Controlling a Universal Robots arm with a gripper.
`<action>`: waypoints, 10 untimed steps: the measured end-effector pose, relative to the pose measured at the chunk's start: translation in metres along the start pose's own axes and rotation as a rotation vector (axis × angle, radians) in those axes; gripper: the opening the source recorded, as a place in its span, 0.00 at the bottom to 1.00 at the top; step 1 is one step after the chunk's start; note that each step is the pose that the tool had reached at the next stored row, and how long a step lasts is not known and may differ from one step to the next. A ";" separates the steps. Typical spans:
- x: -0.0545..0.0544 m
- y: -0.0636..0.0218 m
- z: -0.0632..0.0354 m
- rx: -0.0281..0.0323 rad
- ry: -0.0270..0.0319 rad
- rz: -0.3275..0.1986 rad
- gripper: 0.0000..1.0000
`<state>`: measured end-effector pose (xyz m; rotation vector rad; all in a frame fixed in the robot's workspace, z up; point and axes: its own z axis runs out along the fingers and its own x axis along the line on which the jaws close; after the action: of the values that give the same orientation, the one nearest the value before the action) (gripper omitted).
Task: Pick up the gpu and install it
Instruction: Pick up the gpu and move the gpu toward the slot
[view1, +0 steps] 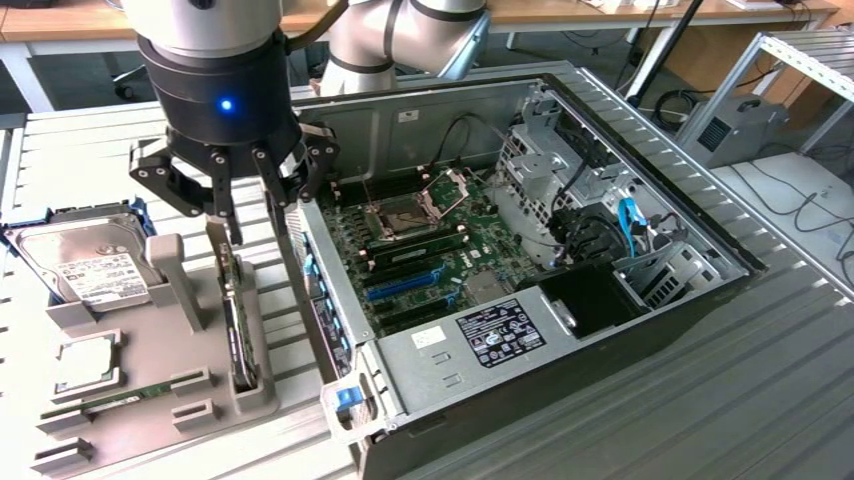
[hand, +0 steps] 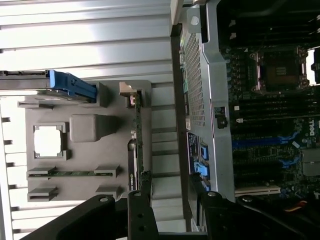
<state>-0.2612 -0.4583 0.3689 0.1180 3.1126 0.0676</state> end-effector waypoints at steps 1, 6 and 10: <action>0.000 0.0000 0.0003 0.0000 0.0000 0.000 0.42; 0.000 -0.0001 0.0021 0.0000 0.0000 0.000 0.42; 0.000 -0.0002 0.0033 0.0000 -0.0001 0.000 0.42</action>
<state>-0.2614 -0.4583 0.3656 0.1180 3.1125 0.0676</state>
